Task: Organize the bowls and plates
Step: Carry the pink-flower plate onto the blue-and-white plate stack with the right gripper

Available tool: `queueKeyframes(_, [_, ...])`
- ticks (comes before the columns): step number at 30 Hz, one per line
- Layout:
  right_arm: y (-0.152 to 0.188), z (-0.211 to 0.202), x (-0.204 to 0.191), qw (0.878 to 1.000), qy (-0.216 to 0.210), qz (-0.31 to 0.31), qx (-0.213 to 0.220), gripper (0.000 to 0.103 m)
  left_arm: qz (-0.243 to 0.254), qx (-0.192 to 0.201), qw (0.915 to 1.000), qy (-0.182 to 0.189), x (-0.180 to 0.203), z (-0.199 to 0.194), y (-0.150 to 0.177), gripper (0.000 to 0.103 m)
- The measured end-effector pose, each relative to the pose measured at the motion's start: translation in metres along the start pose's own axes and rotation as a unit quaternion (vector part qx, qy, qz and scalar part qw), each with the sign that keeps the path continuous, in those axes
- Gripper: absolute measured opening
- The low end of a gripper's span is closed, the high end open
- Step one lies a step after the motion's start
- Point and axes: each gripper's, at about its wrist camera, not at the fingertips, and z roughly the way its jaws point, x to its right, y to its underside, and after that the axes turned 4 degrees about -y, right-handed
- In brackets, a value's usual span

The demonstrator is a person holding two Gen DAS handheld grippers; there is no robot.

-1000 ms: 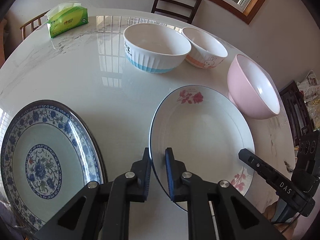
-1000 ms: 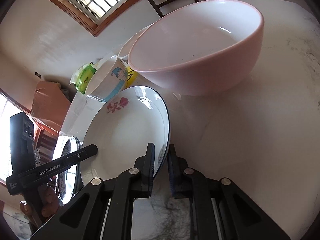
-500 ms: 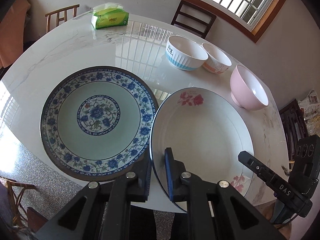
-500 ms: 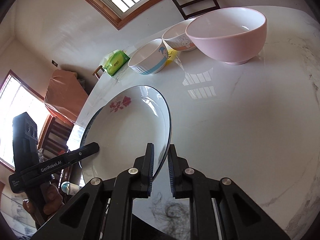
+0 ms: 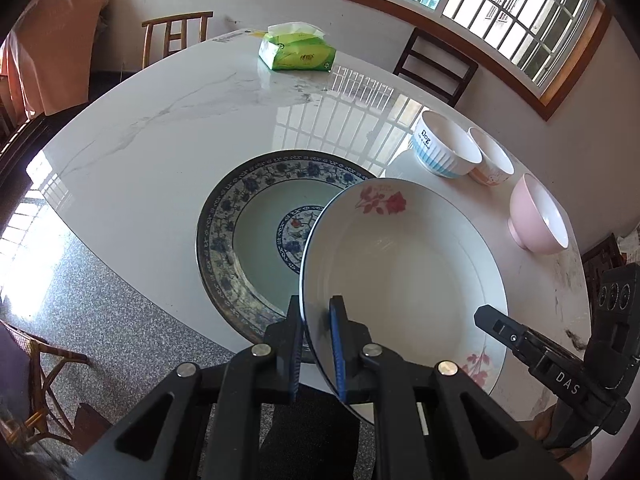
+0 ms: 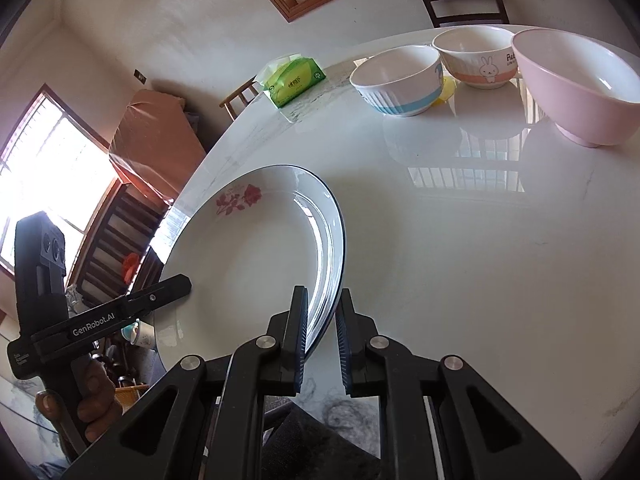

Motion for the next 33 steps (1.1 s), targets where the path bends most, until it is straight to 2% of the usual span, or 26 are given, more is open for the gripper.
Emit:
queueKeyframes(13, [-0.014,0.047,-0.029,0.999,0.01,-0.036,-0.032,0.015,-0.032,-0.004,0.9994,-0.015,-0.039,0.022,-0.02,0.013])
queueKeyframes(33, [-0.014,0.06,-0.037,0.998,0.025,-0.043,-0.046,0.015,-0.035,-0.003,0.999,-0.026,-0.052,0.041,-0.031,0.014])
